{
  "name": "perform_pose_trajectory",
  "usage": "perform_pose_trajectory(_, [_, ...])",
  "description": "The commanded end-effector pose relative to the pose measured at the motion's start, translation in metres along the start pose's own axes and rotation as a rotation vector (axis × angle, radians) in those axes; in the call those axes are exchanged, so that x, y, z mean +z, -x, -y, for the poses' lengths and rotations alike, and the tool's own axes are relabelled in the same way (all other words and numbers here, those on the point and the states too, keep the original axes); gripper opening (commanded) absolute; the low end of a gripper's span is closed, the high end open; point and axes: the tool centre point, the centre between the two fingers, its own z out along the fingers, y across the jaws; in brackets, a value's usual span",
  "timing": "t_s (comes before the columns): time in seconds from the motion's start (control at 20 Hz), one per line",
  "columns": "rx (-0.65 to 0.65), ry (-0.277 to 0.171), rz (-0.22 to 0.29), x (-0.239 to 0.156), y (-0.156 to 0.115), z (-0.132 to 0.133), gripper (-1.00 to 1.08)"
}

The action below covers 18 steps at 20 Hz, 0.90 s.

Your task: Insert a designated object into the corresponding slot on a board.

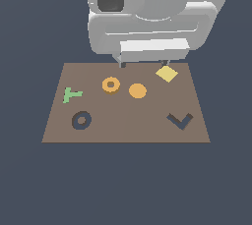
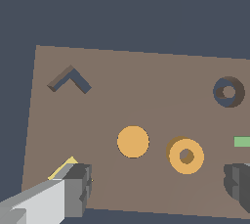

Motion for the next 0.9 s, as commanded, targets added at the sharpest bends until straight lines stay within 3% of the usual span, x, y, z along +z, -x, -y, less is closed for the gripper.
perform_pose_trajectory(0.0, [0.000, 0.000, 0.000, 0.000, 0.000, 0.000, 1.00])
perform_pose_trajectory(0.4, [0.006, 0.000, 0.007, 0.022, 0.008, -0.014, 1.00])
perform_pose_trajectory(0.85, [0.026, -0.001, 0.032, 0.093, 0.037, -0.059, 1.00])
